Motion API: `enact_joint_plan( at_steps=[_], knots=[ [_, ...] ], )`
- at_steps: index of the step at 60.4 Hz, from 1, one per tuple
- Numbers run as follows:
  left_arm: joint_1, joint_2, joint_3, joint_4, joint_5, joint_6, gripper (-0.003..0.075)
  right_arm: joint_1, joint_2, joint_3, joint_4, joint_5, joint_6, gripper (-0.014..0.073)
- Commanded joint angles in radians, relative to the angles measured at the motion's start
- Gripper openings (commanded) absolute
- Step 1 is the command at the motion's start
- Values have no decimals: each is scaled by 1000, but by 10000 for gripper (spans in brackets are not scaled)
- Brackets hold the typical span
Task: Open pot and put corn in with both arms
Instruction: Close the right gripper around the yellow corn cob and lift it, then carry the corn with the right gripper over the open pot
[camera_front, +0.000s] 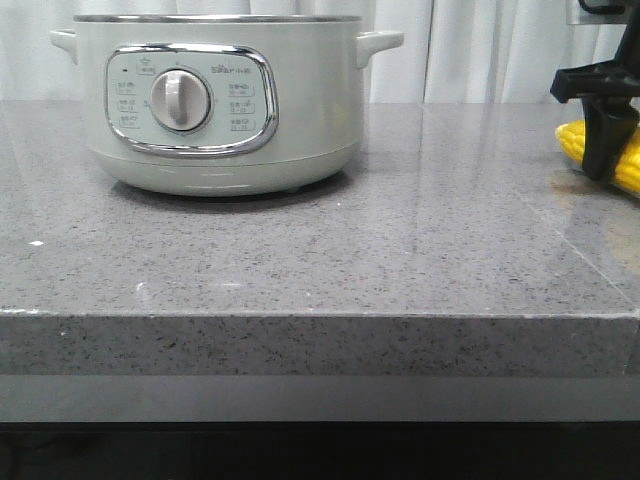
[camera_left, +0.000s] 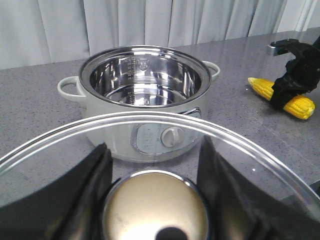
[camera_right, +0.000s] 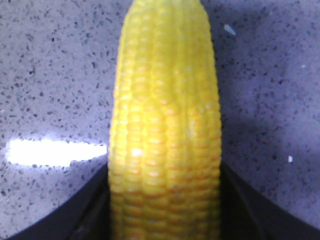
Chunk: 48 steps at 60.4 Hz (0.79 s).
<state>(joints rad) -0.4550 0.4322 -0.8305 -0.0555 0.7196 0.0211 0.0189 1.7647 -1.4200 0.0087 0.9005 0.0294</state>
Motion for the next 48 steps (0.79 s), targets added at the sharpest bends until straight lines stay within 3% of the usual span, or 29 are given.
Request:
enact_joint_plan(
  at_steps=[1, 17, 34, 48],
  knots=[
    [-3, 2, -36, -8, -152, -7, 206, -7, -66, -46, -9, 10, -3, 345],
    [-3, 2, -36, -8, -152, -7, 206, -3, -192, -48, 64, 38, -29, 346],
    [-3, 2, -36, -8, -152, -7, 206, 8, -347, -46, 248, 77, -180, 346],
    [-3, 2, -36, -8, -152, -7, 206, 139, -441, -47, 280, 76, -220, 346]
  ],
)
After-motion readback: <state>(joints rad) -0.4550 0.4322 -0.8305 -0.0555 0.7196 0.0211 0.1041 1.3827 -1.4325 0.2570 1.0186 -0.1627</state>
